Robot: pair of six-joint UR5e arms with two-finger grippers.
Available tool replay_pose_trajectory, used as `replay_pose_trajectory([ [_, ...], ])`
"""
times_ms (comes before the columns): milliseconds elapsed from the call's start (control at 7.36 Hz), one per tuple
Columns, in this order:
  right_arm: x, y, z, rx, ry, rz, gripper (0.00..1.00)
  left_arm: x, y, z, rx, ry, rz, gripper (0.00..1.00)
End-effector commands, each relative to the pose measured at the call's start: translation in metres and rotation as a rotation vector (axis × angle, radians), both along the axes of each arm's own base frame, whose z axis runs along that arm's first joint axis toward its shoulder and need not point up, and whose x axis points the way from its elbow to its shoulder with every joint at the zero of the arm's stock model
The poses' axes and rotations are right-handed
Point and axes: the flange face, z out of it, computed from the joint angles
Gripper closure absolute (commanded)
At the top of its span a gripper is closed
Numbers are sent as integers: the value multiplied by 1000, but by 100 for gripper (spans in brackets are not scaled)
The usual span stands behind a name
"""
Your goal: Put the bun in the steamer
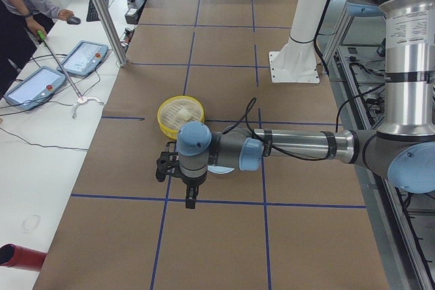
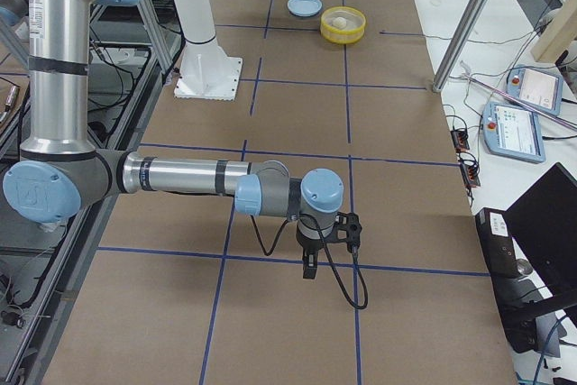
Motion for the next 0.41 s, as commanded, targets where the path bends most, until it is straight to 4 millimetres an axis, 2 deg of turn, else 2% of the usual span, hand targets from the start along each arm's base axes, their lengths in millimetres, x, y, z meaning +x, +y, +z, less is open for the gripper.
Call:
replay_pose_trajectory([
  [0,0,0,0,0,0,0,0,0,0,0,1,0,0,0],
  [272,-1,0,0,0,0,-1,0,0,-2,-2,4,0,0,0],
])
